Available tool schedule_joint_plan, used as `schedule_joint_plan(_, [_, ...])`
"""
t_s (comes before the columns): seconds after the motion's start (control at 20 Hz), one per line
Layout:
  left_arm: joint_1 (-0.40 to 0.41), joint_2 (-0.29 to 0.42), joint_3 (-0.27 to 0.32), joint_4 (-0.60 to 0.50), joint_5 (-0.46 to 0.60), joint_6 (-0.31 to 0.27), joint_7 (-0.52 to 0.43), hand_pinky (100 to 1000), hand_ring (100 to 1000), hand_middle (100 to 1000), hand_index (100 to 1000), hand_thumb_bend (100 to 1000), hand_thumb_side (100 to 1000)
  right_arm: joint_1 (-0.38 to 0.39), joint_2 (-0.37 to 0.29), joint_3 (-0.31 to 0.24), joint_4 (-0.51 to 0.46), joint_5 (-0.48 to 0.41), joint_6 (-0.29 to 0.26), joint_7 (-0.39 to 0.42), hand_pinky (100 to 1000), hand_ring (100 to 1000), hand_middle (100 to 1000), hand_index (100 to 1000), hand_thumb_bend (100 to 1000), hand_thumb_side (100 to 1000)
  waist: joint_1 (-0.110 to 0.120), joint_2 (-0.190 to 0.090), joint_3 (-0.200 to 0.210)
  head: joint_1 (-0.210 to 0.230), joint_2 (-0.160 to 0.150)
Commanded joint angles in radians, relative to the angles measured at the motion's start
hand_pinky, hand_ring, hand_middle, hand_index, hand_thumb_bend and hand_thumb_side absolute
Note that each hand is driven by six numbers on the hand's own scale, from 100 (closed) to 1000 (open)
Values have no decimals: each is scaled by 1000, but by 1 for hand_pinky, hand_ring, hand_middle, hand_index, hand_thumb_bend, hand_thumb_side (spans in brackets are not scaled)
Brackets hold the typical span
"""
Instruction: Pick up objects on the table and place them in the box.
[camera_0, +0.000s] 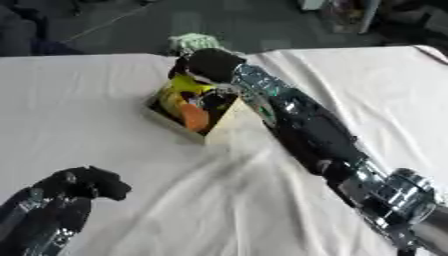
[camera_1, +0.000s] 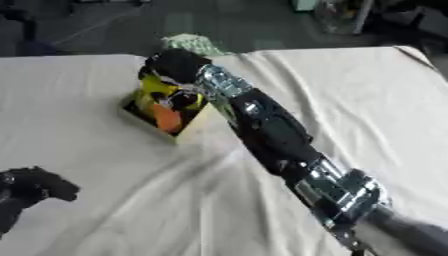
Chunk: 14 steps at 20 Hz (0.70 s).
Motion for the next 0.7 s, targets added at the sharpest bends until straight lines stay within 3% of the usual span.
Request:
schedule_joint_plan(0.05, [-14,0,-1,-22,4,-3,-3,742,739,616,785,100,616,-14,-1,-1,11,24,-6,-6,527,586,691,826,100,230,4,-12,0,-1,-9])
schedule_joint_plan(0.4, [-13,1,-1,-22,2,-3,-2,741,739,615,785,100,618,-11,1,-7,25,54,-4,-8,656,739,809,873,100,238,4,-12,-3,0,-9])
schedule_joint_plan(0.7, [-12,1,0,-22,1,-3,-1,741,738,615,785,100,617,-12,-10,-19,24,68,53,-18,721,794,851,898,100,250,4,-14,-5,1,-10])
